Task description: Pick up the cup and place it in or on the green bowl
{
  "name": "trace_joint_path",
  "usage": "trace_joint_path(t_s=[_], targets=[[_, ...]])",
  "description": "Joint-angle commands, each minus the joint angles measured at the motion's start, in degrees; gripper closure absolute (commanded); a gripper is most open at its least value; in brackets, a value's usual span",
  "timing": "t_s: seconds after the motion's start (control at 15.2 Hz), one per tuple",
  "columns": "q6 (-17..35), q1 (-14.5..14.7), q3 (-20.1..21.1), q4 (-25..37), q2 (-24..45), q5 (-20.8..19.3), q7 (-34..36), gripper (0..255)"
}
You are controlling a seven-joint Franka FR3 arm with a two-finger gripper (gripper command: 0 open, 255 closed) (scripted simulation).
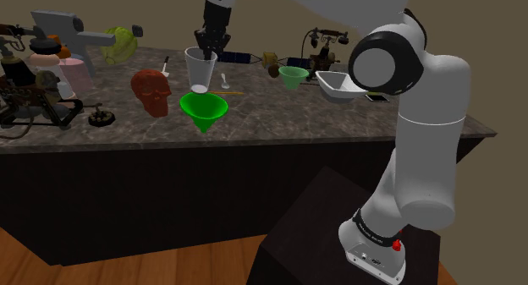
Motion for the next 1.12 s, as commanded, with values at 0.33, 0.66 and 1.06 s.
trace_joint_path(t_s=[0.33,0.66,1.06], targets=[[6.33,1.05,0.0,-7.98,-1.67,-0.34,-0.85,255],[6.76,1.1,0.01,-8.48,-1.73,-0.35,-0.91,255],[6.77,1.11,0.01,-8.49,-1.74,-0.35,-0.91,0]])
